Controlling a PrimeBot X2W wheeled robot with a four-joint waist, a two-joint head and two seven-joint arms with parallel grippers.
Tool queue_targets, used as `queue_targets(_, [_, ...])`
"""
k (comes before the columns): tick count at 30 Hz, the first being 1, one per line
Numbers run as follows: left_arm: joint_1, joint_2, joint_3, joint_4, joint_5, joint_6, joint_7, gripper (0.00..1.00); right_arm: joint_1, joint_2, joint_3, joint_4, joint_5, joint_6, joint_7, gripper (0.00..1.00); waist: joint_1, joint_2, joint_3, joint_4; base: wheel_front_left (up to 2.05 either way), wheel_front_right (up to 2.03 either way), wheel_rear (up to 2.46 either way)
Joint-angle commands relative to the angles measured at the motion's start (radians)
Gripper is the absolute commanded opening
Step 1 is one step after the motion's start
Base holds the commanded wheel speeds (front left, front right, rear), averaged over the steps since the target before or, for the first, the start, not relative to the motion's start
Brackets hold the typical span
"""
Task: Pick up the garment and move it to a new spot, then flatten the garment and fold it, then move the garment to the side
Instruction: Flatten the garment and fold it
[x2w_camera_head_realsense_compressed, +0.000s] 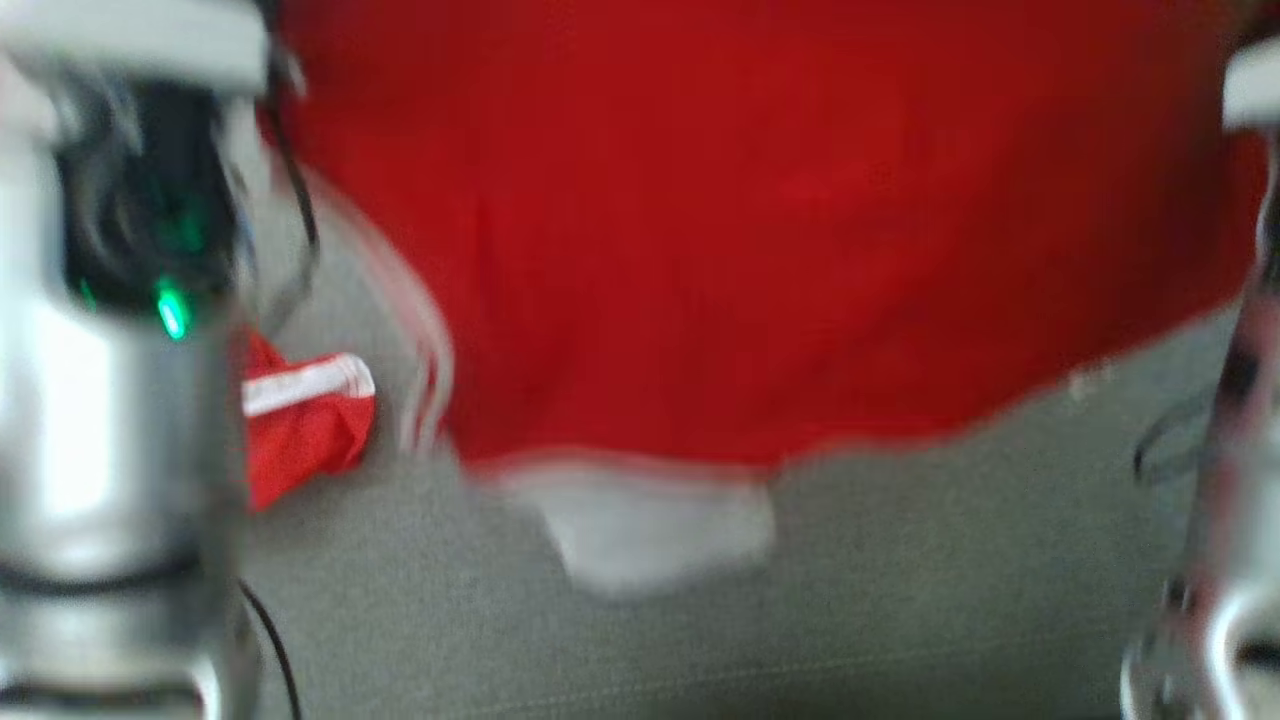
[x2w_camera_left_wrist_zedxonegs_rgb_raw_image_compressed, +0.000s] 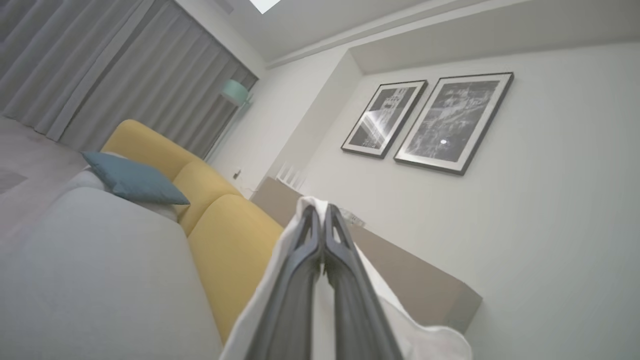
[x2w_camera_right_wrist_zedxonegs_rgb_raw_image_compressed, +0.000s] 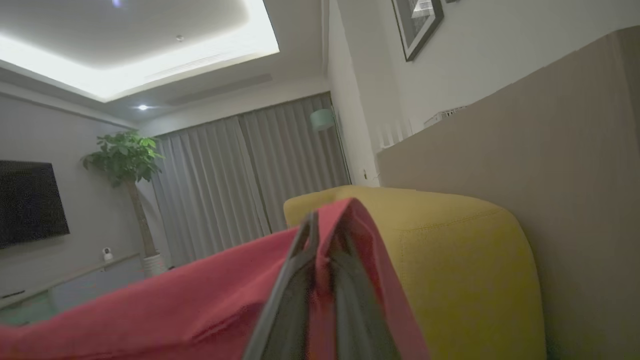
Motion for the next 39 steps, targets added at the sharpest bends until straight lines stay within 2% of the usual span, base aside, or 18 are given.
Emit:
queue_targets(1, [-0.147, 0.053, 0.039, 0.058, 0.017, -0.019, 0.005, 0.00, -0.151, -0.006, 0.036, 0.041, -0.050, -0.001, -0.008, 0.00, 0.0000, -0.0001, 0.111, 0.016, 0.00, 0.00, 0.00])
queue_targets(5, [-0.377, 0.068, 0.046, 0.274, 0.044, -0.058, -0.033, 0.00, -0.396, -0.010, -0.008, 0.257, -0.038, -0.001, -0.044, 0.00, 0.0000, -0.0001, 0.211, 0.059, 0.00, 0.00, 0.00])
queue_targets(7, [-0.481, 0.060, 0.064, 0.380, 0.040, -0.081, -0.079, 0.00, -0.519, -0.043, -0.013, 0.362, -0.060, -0.001, -0.099, 0.00, 0.0000, -0.0001, 0.242, 0.079, 0.00, 0.00, 0.00])
queue_targets(8, [-0.481, 0.060, 0.064, 0.380, 0.040, -0.081, -0.079, 0.00, -0.519, -0.043, -0.013, 0.362, -0.060, -0.001, -0.099, 0.00, 0.0000, -0.0001, 0.242, 0.079, 0.00, 0.00, 0.00])
queue_targets(13, [-0.668, 0.048, 0.078, 0.558, 0.041, -0.151, -0.174, 0.00, -0.743, -0.118, 0.016, 0.579, -0.109, -0.001, -0.295, 0.00, 0.0000, -0.0001, 0.292, 0.120, 0.00, 0.00, 0.00])
queue_targets(17, [-0.701, 0.041, 0.055, 0.646, 0.064, -0.204, -0.234, 0.00, -0.802, -0.135, 0.041, 0.713, -0.081, -0.001, -0.422, 0.00, 0.0000, -0.0001, 0.303, 0.146, 0.00, 0.00, 0.00])
queue_targets(25, [-0.552, 0.023, -0.044, 0.760, 0.088, -0.263, -0.254, 0.00, -0.677, -0.181, 0.065, 0.947, -0.023, -0.001, -0.471, 0.00, 0.0000, -0.0001, 0.315, 0.173, 0.00, 0.00, 0.00])
queue_targets(30, [-0.351, 0.033, -0.147, 0.809, 0.086, -0.277, -0.233, 0.00, -0.530, -0.241, 0.094, 1.090, 0.009, -0.001, -0.446, 0.00, 0.0000, -0.0001, 0.289, 0.186, 0.00, 0.00, 0.00])
queue_targets(34, [-0.211, 0.057, -0.210, 0.796, 0.052, -0.278, -0.203, 0.00, -0.442, -0.269, 0.146, 1.130, 0.040, -0.001, -0.393, 0.00, 0.0000, -0.0001, 0.257, 0.189, 0.00, 0.00, 0.00])
queue_targets(39, [-0.037, 0.113, -0.295, 0.750, 0.000, -0.279, -0.139, 0.00, -0.300, -0.296, 0.285, 1.110, 0.070, -0.001, -0.325, 0.00, 0.0000, -0.0001, 0.193, 0.186, 0.00, 0.00, 0.00])
